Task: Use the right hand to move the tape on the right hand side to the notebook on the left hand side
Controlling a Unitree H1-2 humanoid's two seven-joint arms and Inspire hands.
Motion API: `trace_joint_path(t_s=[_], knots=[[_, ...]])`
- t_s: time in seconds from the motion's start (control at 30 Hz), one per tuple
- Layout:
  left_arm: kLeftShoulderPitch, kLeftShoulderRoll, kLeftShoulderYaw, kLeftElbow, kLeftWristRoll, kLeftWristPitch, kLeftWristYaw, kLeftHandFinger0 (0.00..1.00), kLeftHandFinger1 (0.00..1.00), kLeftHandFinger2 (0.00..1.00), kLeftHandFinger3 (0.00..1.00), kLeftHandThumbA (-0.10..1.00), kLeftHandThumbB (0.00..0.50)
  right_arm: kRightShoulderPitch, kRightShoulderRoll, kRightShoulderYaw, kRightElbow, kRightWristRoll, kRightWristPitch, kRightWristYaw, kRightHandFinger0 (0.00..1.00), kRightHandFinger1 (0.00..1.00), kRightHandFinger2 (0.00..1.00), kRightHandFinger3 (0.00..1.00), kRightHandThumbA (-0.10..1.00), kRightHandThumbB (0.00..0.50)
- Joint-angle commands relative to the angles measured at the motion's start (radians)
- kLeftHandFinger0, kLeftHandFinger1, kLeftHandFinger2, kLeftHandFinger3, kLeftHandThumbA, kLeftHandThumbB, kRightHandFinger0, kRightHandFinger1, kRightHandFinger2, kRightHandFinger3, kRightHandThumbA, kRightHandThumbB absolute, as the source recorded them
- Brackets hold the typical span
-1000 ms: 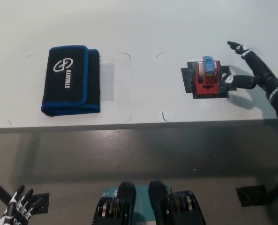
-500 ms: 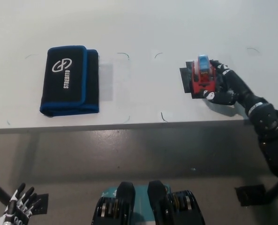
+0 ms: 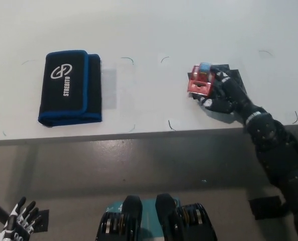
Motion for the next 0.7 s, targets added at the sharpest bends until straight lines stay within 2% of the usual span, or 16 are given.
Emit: trace_joint_path(t_s=[0.0, 0.1, 0.13, 0.27, 0.37, 0.43, 0.5, 0.53, 0.57, 0.6, 0.67], knots=[[-0.002, 0.005, -0.006, -0.022, -0.011, -0.018, -0.009, 1.00, 1.00, 1.00, 1.00, 0.89, 0.262, -0.129, 0.086, 0.016, 0.046, 0.008, -0.063, -0.024, 1.00, 1.00, 1.00, 1.00, 0.67, 0.194], [-0.008, 0.009, -0.014, -0.026, 0.001, -0.008, -0.008, 1.00, 1.00, 1.00, 1.00, 0.90, 0.265, -0.174, 0.119, 0.019, 0.077, 0.003, -0.045, -0.031, 1.00, 1.00, 1.00, 1.00, 0.71, 0.203], [-0.011, 0.009, -0.017, -0.026, -0.001, -0.005, -0.008, 1.00, 1.00, 1.00, 1.00, 0.90, 0.266, -0.194, 0.137, 0.009, 0.092, 0.016, -0.043, -0.034, 1.00, 1.00, 1.00, 1.00, 0.68, 0.225], [-0.013, 0.014, -0.023, -0.027, -0.001, -0.006, -0.012, 1.00, 1.00, 1.00, 1.00, 0.89, 0.258, -0.243, 0.199, -0.011, 0.118, 0.051, -0.093, -0.004, 1.00, 1.00, 1.00, 1.00, 0.59, 0.201], [-0.015, 0.019, -0.025, -0.034, -0.003, 0.000, -0.011, 1.00, 1.00, 1.00, 1.00, 0.89, 0.253, -0.270, 0.236, 0.026, 0.121, 0.004, -0.075, -0.045, 1.00, 1.00, 1.00, 1.00, 0.65, 0.242], [-0.017, 0.022, -0.027, -0.034, -0.004, 0.002, -0.013, 1.00, 1.00, 1.00, 1.00, 0.89, 0.257, -0.270, 0.243, 0.024, 0.122, 0.009, -0.071, -0.047, 1.00, 1.00, 1.00, 1.00, 0.64, 0.241], [-0.016, 0.027, -0.028, -0.037, -0.005, 0.003, -0.014, 1.00, 1.00, 1.00, 1.00, 0.89, 0.262, -0.276, 0.258, 0.040, 0.130, -0.006, -0.072, -0.059, 1.00, 1.00, 1.00, 1.00, 0.69, 0.249], [-0.016, 0.028, -0.028, -0.039, -0.007, 0.003, -0.015, 1.00, 1.00, 1.00, 1.00, 0.89, 0.255, -0.276, 0.263, 0.045, 0.130, -0.010, -0.070, -0.064, 0.92, 0.96, 1.00, 1.00, 0.71, 0.264], [-0.016, 0.026, -0.028, -0.041, -0.007, 0.005, -0.013, 1.00, 1.00, 1.00, 1.00, 0.89, 0.260, -0.275, 0.266, 0.048, 0.131, -0.011, -0.068, -0.066, 0.88, 1.00, 1.00, 1.00, 0.71, 0.265], [-0.015, 0.025, -0.030, -0.044, -0.007, 0.009, -0.010, 1.00, 1.00, 1.00, 1.00, 0.88, 0.260, -0.274, 0.268, 0.051, 0.136, -0.012, -0.069, -0.066, 1.00, 1.00, 1.00, 1.00, 0.70, 0.260], [-0.012, 0.028, -0.032, -0.043, -0.009, 0.010, -0.015, 1.00, 1.00, 1.00, 1.00, 0.88, 0.254, -0.264, 0.271, 0.056, 0.136, -0.014, -0.072, -0.067, 1.00, 1.00, 1.00, 1.00, 0.71, 0.258]])
